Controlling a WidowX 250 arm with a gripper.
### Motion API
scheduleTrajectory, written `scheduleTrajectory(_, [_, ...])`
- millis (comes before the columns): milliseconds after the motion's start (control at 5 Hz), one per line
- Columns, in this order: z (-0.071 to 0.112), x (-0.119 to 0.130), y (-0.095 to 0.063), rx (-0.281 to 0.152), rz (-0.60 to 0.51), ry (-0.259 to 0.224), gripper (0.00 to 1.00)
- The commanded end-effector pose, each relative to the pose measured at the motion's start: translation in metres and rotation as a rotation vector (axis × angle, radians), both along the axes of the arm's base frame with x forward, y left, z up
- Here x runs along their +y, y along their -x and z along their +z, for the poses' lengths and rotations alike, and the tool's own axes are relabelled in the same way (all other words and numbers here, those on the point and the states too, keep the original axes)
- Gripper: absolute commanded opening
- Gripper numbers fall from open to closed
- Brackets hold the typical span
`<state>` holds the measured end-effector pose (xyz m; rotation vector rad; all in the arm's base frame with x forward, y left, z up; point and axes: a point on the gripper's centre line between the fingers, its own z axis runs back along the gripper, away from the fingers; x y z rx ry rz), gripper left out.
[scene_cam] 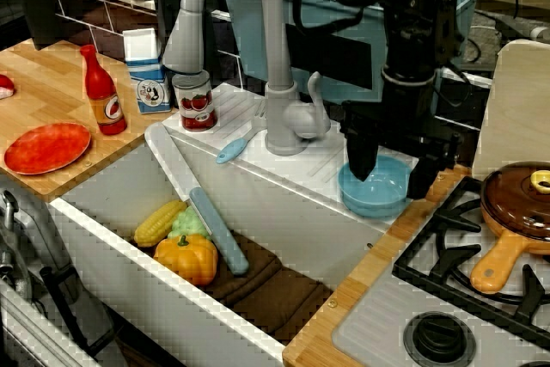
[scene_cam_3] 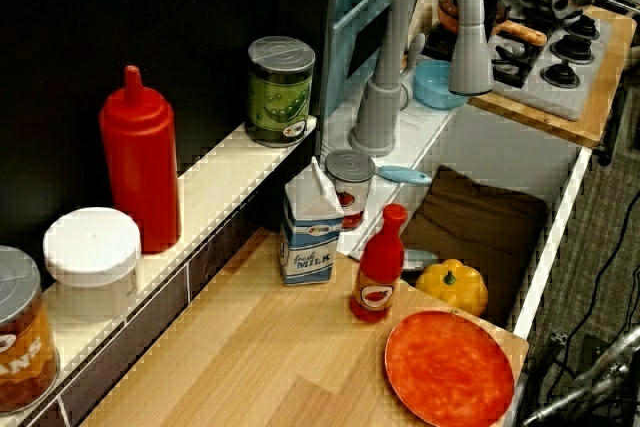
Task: Lift bowl
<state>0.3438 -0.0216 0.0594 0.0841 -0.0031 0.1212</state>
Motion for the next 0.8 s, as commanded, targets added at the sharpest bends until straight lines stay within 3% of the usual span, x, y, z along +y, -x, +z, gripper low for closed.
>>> scheduleTrajectory(0, [0.001,0.005,-0.010,-0.043,0.014,-0.005,1.00])
scheduleTrajectory(600, [-0.010,0.008,-0.009,-0.056,0.050,-0.009,1.00])
